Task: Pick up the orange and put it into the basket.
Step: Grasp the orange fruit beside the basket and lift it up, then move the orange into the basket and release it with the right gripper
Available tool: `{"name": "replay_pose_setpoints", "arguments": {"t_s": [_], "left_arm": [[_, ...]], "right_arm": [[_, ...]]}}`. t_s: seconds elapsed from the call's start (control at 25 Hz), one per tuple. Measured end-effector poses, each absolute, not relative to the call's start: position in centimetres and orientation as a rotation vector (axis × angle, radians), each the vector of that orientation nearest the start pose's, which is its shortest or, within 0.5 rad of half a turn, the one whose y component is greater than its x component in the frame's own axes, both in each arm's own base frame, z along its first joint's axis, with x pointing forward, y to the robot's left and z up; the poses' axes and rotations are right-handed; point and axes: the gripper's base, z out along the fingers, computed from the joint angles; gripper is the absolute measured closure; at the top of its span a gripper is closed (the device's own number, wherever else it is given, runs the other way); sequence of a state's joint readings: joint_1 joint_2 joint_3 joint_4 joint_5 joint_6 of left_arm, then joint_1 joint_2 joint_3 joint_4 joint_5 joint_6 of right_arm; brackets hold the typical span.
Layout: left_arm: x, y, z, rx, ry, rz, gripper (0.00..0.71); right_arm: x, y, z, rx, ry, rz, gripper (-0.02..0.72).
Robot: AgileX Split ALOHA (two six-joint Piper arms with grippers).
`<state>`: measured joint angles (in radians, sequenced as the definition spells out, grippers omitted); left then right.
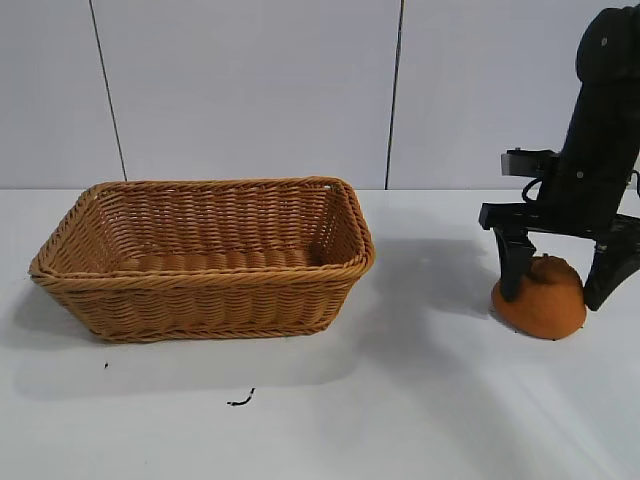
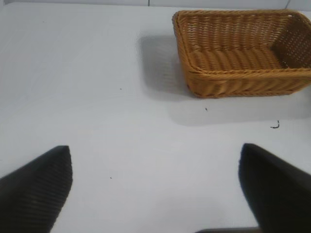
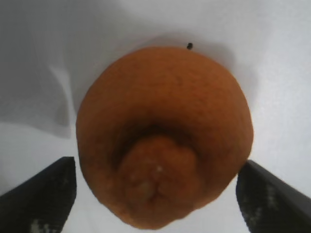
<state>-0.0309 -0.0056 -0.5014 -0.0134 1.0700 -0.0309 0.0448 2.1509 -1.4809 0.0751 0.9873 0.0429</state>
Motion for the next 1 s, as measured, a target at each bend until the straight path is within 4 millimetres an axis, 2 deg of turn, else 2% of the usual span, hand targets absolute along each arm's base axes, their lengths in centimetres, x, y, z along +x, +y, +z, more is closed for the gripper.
{"name": "replay_pose_setpoints", "arguments": {"t_s": [0.12, 0.2, 0.4, 0.56, 0.64, 0.76, 1.0], "left_arm": [[-0.6, -0.1, 27.7, 0.001, 2.047, -0.055, 0.044], [-0.6, -0.1, 27.7, 0.001, 2.047, -0.055, 0.044], [-0.6, -0.1, 27.7, 0.001, 2.047, -0.055, 0.044], [-0.6, -0.1, 27.7, 0.001, 2.047, -0.055, 0.044], [-0.6, -0.1, 27.7, 0.001, 2.047, -0.055, 0.044], [-0.6, -0.1, 27.7, 0.001, 2.047, -0.055, 0.044], [-0.6, -0.1, 27.7, 0.001, 2.047, -0.055, 0.044]], "right_arm": [[40.8, 2.4, 14.1, 0.054, 3.117, 0.093, 0.65], [41.0, 2.3, 15.6, 0.047, 3.091, 0.09, 0.65], [42.5, 2.4, 22.5, 0.027, 2.963, 0.093, 0.65], [43.5, 2.9, 26.4, 0.0, 2.886, 0.093, 0.65], [43.8, 3.7, 27.8, -0.031, 2.844, 0.094, 0.65], [43.8, 5.9, 29.1, -0.095, 2.802, 0.11, 0.65], [42.7, 11.9, 29.2, -0.266, 2.791, 0.148, 0.65]]}}
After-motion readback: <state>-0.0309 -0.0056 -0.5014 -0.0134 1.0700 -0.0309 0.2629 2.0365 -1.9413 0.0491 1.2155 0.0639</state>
